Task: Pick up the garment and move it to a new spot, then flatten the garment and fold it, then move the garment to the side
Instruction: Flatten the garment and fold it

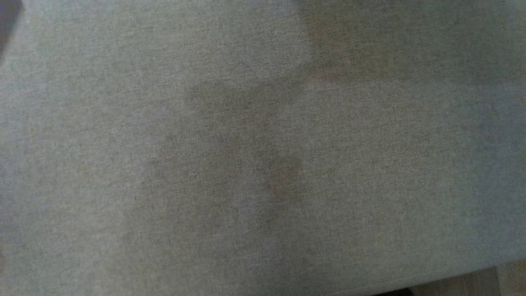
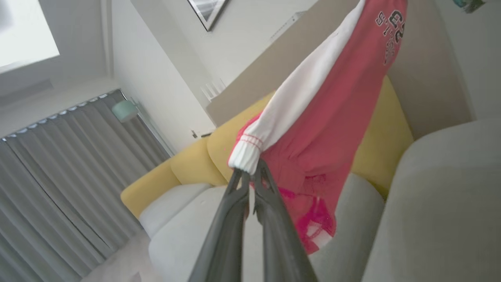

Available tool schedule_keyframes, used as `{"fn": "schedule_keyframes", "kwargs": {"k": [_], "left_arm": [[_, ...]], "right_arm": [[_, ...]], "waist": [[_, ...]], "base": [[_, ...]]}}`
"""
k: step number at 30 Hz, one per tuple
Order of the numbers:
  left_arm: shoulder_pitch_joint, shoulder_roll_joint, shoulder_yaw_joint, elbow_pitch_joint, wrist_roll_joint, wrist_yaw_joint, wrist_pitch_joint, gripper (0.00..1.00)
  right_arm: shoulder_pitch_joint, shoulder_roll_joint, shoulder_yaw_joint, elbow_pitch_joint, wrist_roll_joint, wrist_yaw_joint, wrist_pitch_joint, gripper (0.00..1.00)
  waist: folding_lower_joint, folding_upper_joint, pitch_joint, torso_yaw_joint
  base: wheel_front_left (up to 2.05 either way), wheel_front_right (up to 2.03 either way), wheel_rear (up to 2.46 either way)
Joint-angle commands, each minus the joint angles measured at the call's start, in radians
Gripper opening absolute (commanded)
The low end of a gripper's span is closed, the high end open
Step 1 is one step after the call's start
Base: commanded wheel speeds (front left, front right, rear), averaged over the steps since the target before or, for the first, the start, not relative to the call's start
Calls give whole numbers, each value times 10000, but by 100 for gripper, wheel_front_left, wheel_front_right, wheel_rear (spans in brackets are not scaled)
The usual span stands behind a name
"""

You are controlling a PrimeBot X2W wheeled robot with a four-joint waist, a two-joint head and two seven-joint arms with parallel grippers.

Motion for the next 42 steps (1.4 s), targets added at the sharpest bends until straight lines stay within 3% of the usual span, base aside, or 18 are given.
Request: {"fn": "schedule_keyframes", "kwargs": {"k": [1,4,9,16,25,29,34,42], "left_arm": [[363,490,144,-189,-69,-10,-61,0],[1903,727,-226,-653,-223,112,-223,0],[4908,841,-788,-1702,-456,745,-368,0],[8497,677,-1577,-2954,-499,1323,-387,0],[10767,1551,-2233,-4977,-1029,1988,224,0],[10368,1775,-1963,-5766,-1077,2106,582,0],[9246,1609,-1536,-5820,-1168,1770,999,0],[6529,831,-799,-4201,-2011,262,2157,0]], "right_arm": [[763,-8,-98,-264,105,-9,-12,0],[2405,-34,50,-574,459,-9,-3,0],[5535,-243,-122,-1187,1195,-9,109,0],[9921,-225,-1745,-2863,1451,-9,113,0],[14648,533,-3906,-6230,1251,-9,1280,0],[14997,1006,-4656,-6898,1035,-9,2020,0],[14090,1423,-4845,-6636,1066,-9,2729,0],[10599,1814,-3912,-4415,964,-9,3576,0]], "waist": [[3,-1,-99,23],[3,-1,-228,129],[3,-1,-449,364],[3,-1,-1389,442],[3,-1,-2465,228],[3,-1,-2551,323],[3,-1,-2275,510],[3,-1,-1229,634]], "base": [[0,0,0],[0,0,0],[0,0,0],[0,0,0],[0,0,0],[0,0,0],[0,0,0],[0,0,0]]}}
